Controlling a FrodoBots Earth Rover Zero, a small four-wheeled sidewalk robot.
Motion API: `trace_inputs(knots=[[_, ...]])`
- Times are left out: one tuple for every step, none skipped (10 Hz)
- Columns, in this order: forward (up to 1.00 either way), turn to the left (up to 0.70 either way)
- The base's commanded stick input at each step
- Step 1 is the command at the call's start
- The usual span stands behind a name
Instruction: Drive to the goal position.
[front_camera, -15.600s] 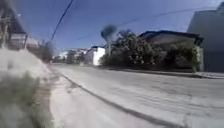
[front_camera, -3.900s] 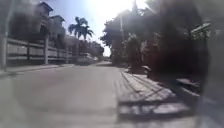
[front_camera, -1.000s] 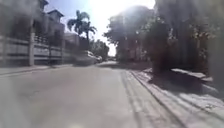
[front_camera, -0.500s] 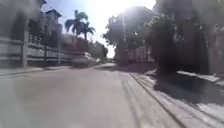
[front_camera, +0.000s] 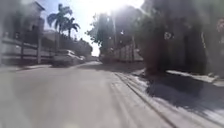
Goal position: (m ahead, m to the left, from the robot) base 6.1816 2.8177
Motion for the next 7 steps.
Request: trace_inputs(knots=[[1.00,0.00],[1.00,0.00],[1.00,0.00],[1.00,0.00],[1.00,0.00],[1.00,0.00],[1.00,0.00]])
